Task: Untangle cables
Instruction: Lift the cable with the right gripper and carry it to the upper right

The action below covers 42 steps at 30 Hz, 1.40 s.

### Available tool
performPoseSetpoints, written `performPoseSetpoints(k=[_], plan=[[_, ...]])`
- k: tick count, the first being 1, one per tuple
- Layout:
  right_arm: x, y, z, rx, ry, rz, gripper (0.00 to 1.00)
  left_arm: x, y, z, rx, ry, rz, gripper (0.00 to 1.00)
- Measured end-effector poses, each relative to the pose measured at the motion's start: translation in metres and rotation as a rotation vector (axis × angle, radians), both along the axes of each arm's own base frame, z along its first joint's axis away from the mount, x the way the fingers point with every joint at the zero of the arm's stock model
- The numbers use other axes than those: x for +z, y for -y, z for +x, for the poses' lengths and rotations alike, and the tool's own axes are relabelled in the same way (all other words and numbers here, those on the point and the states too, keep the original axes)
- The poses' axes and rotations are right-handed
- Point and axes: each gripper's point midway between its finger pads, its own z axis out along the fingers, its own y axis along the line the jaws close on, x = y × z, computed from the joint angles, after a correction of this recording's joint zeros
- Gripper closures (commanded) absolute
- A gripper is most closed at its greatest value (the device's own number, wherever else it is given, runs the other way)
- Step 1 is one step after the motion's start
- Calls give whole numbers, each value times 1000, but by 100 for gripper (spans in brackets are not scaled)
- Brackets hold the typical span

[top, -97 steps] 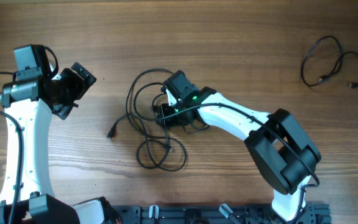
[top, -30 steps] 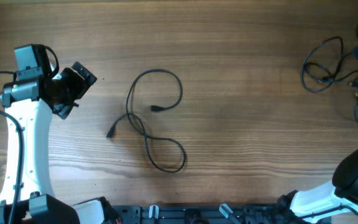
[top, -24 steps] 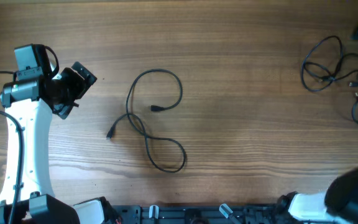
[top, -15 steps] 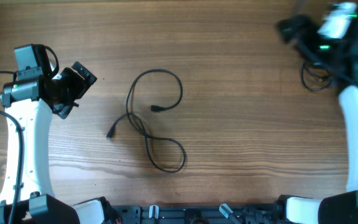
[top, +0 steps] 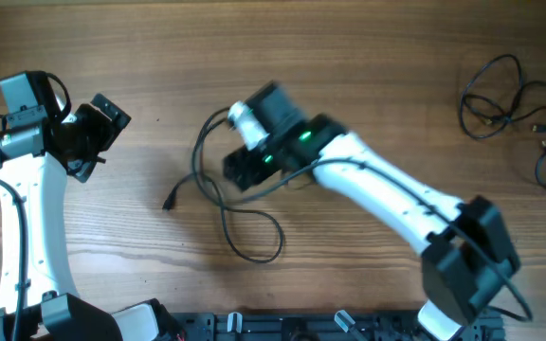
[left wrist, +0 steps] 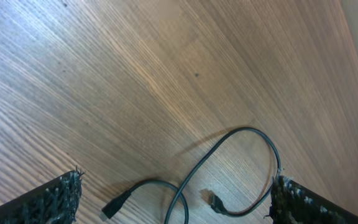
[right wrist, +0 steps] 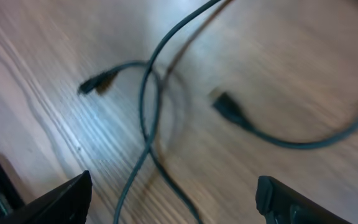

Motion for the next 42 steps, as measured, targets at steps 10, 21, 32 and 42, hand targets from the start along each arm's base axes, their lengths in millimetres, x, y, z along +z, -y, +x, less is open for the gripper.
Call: performPoseSetpoints(k=[10, 21, 32, 42], plan=[[-85, -73, -36, 136, 87, -81, 31, 3, -22, -1, 62, 25, -14, 0], [-109, -88, -22, 126, 128, -55, 87, 3, -20, -2, 58, 23, -20, 0], [-59, -75, -1, 71, 168, -1, 96, 2, -14, -1, 41, 20, -23, 0], [138, 71, 109, -277, 360, 300, 96, 2, 33, 8, -97, 18, -24, 0]])
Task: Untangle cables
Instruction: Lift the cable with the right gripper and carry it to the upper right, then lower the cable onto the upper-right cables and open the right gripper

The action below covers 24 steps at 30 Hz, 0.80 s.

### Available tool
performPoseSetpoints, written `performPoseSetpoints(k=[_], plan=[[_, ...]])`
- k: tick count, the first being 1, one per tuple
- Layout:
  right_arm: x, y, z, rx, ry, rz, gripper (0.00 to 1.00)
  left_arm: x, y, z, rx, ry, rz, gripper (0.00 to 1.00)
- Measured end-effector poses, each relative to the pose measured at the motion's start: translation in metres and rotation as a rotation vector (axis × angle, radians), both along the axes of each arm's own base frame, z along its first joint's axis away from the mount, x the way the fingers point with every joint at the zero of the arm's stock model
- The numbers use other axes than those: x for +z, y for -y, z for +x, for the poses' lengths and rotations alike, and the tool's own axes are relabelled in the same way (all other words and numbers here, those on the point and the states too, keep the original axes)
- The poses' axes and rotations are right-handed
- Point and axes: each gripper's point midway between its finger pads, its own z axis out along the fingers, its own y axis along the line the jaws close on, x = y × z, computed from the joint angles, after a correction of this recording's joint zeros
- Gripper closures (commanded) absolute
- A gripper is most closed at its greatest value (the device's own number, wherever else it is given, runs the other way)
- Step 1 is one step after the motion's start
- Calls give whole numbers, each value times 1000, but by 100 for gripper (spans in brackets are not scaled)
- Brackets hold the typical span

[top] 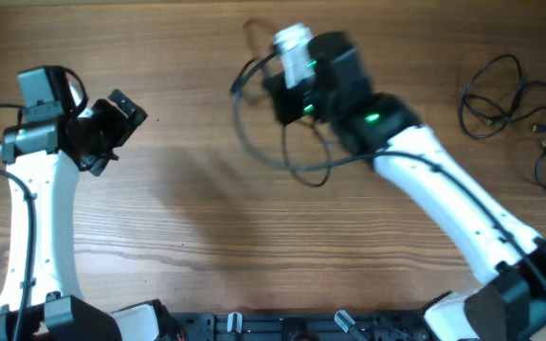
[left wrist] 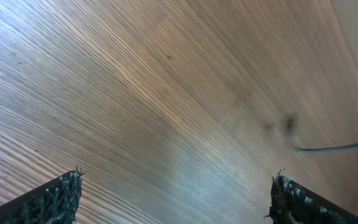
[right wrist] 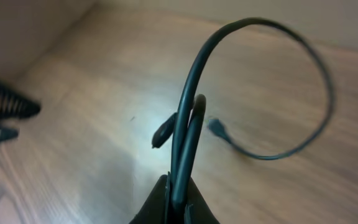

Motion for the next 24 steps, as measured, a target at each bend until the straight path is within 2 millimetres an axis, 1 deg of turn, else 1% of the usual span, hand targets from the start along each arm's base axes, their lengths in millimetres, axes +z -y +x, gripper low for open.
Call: performPoseSetpoints(k=[3, 4, 5, 6, 8, 10, 11, 13, 16, 18, 19, 20, 21, 22, 23, 24], plan=[[6, 37, 22, -76, -5, 36, 96, 0, 13, 1, -37, 0, 0, 0], [7, 55, 31, -120, -18, 52, 96, 0, 20, 2, -58, 0, 0, 0], [9, 62, 35, -135, -19, 62, 96, 0, 25, 2, -72, 0, 0, 0], [21, 74, 45, -166, 0, 83, 96, 0, 33, 3, -93, 0, 0, 0], [41, 87, 55, -196, 38, 106, 96, 0, 41, 3, -116, 0, -1, 0], [67, 103, 66, -231, 92, 127, 96, 0, 50, 3, -140, 1, -2, 0], [87, 116, 73, -259, 136, 141, 96, 0, 55, 3, -153, 1, -5, 0], [114, 140, 83, -308, 198, 155, 96, 0, 62, 2, -170, 0, -7, 0], [141, 177, 95, -378, 287, 168, 96, 1, 69, 2, -187, 2, -8, 0], [147, 206, 103, -436, 324, 159, 96, 1, 74, 3, -201, 8, -7, 0], [148, 223, 109, -477, 346, 148, 96, 2, 77, 4, -210, 11, -7, 0], [148, 236, 114, -508, 360, 141, 96, 1, 79, 3, -217, 10, -7, 0], [146, 246, 119, -531, 366, 134, 96, 1, 82, 3, -223, 10, -7, 0], [143, 263, 127, -571, 380, 123, 96, 1, 84, 3, -231, 10, -7, 0], [135, 277, 135, -608, 379, 112, 96, 2, 87, 3, -239, 11, -7, 0], [124, 294, 143, -644, 369, 96, 96, 2, 91, 2, -248, 13, -7, 0]])
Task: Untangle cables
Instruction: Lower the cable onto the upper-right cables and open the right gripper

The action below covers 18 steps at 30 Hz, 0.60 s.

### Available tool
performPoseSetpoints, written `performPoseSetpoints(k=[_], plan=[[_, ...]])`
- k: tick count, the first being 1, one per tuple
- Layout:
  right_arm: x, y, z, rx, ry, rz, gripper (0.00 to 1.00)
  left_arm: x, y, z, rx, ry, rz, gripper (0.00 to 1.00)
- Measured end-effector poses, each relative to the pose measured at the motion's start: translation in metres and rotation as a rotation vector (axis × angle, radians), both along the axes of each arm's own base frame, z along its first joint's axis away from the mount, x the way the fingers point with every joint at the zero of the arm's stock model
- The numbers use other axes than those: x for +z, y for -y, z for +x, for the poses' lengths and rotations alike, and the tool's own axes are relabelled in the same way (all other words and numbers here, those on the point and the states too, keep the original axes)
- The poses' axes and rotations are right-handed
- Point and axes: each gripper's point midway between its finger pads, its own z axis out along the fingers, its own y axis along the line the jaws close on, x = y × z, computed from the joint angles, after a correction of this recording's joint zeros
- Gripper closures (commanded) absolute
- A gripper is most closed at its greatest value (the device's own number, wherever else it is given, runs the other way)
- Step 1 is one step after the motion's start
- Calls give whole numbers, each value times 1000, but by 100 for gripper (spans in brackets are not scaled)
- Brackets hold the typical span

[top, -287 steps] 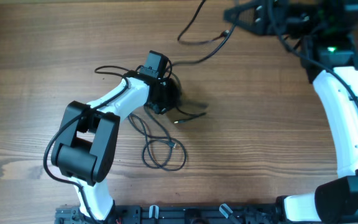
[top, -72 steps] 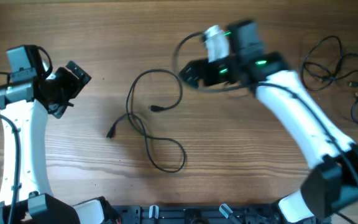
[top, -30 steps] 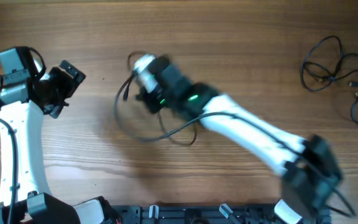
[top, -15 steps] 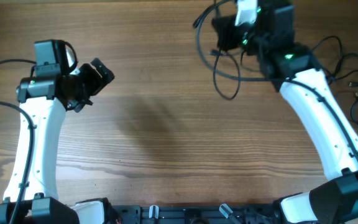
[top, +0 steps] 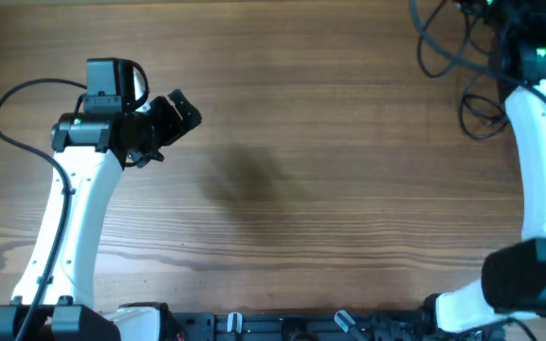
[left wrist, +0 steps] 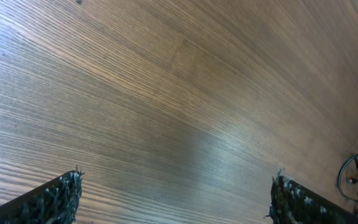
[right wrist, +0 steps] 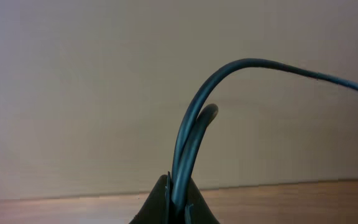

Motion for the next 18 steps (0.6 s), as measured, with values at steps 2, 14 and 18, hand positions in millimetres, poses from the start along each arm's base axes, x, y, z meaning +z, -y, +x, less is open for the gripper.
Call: performPoseSetpoints(k=[2, 14, 18], plan=[[-12, 22, 10, -49, -5, -4, 96, 0, 6, 0, -16, 3, 0, 0], [-107, 189, 37, -460, -77, 3, 96, 4, 57, -4, -160, 38, -4, 0], [-134, 229, 25, -558, -130, 73, 0, 6, 64, -4, -179, 49, -6, 0]])
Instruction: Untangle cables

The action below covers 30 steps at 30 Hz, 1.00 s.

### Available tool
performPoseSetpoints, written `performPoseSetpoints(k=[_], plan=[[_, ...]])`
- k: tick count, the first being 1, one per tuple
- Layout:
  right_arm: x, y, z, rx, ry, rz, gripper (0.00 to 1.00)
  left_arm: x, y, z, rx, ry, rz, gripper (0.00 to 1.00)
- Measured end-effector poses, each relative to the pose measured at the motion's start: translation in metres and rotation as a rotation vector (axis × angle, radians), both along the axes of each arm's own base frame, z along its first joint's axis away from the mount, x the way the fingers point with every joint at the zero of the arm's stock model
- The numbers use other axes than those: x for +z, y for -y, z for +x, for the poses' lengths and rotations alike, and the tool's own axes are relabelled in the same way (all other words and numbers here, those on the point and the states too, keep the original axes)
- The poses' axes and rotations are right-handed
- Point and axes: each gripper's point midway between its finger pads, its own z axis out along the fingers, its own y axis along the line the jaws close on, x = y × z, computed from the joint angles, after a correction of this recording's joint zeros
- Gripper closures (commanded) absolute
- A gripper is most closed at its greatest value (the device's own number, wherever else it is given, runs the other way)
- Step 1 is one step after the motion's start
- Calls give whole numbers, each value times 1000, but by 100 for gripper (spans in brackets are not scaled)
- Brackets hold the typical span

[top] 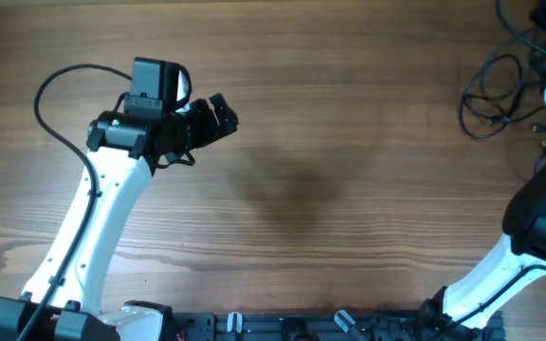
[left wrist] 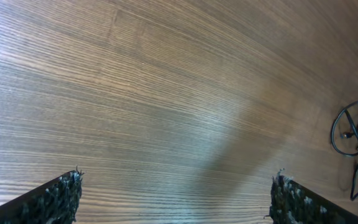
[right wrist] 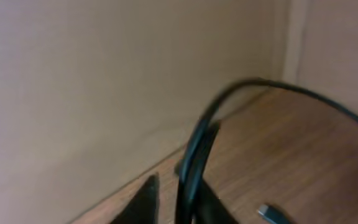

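A black cable (right wrist: pixel 199 143) runs up between the fingers of my right gripper (right wrist: pixel 179 190). The jaws stand a little apart: the left finger (right wrist: pixel 143 200) is clear of the cable, which rests against the right one. One plug (right wrist: pixel 269 213) lies on the wood below. In the overhead view only the right arm shows, at the far right edge, with its fingers out of frame. A pile of black cables (top: pixel 503 95) lies beside it, also seen from the left wrist (left wrist: pixel 355 132). My left gripper (top: pixel 226 114) hangs open over bare wood (left wrist: pixel 178 177), left of centre.
The wooden table (top: pixel 349 218) ends at a beige wall (right wrist: pixel 104 81) close behind my right gripper. A loose black cable end lies near the right edge below the pile. The left arm's own lead (top: pixel 60 90) arcs behind it.
My right gripper has gone further into the far right corner and lower towards the table. Its jaws have parted, freeing the cable. My left gripper has moved right, bringing the cable pile into its view.
First my right gripper was open over a looped cable in the middle of the table. Then it was shut on that cable and lifted. Later it held the cable near the far right corner. Now the jaws are parted there. My left gripper stayed open, shifting rightward each time.
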Motion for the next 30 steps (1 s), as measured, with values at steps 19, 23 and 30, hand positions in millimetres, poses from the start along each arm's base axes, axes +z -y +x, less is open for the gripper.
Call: performPoseSetpoints(k=[19, 23, 30], plan=[[165, -274, -112, 795, 62, 231, 0, 0, 4, 0, -10, 4, -1, 0], [141, -317, -160, 770, -138, 142, 0, 0, 4, 0, -10, 3, -1, 0], [70, -290, -255, 604, -599, 157, 0, 0, 4, 0, -10, 3, -1, 0]])
